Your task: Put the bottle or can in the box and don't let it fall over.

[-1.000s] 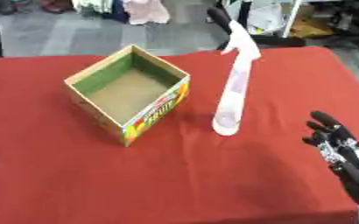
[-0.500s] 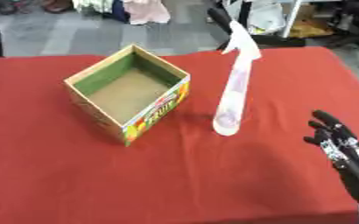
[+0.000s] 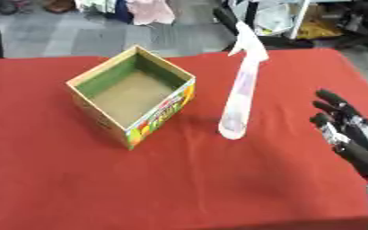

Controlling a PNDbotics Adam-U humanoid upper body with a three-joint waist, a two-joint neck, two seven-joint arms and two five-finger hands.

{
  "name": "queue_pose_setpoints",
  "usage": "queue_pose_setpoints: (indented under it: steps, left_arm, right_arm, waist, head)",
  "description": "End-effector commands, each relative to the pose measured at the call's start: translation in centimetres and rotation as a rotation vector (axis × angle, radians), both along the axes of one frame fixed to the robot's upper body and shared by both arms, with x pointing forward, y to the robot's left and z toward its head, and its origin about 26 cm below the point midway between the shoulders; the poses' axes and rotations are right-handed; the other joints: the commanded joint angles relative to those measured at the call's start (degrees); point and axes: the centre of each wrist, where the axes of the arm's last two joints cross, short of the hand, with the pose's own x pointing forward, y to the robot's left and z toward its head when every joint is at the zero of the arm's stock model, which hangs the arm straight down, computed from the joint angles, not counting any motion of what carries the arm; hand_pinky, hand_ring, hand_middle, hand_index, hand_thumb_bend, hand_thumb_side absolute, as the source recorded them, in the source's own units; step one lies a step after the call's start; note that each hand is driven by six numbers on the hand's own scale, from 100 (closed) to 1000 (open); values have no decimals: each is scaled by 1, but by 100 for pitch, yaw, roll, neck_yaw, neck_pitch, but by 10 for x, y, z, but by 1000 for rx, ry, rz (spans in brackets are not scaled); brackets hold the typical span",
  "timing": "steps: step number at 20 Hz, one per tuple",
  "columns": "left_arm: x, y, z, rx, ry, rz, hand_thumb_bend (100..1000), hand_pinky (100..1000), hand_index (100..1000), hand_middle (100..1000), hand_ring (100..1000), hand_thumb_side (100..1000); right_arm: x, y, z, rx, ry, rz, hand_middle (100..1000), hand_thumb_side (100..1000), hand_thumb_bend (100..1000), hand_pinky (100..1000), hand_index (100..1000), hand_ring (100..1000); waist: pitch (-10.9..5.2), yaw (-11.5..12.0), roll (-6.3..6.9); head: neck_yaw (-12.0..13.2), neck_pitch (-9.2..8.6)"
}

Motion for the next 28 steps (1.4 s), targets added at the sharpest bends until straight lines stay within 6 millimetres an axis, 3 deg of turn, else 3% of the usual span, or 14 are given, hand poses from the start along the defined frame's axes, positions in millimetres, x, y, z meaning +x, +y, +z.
queue_pose_setpoints:
  steps: [1, 12, 28]
  left_arm:
    - [0, 3, 8, 26, -17, -11, 295, 762, 1000, 1000, 1000, 1000]
    - [0, 0, 4, 19, -16, -29, 292, 762, 1000, 1000, 1000, 1000]
    - [2, -4, 2, 13, -19, -58, 291, 763, 1000, 1000, 1000, 1000]
  right_arm:
    - [11, -9, 13, -47, -34, 5, 1000, 517, 100, 867, 999, 1000]
    - [51, 6, 21, -90, -28, 50, 1000, 519, 100, 872, 1000, 1000]
    - [82, 29, 42, -126, -66, 110, 1000, 511, 100, 879, 1000, 1000]
  waist:
    - [-59, 15, 2]
    - [-76, 118, 106]
    - [-67, 286, 171]
  head:
    - [-33, -41]
    - [-127, -32]
    - [-292, -38]
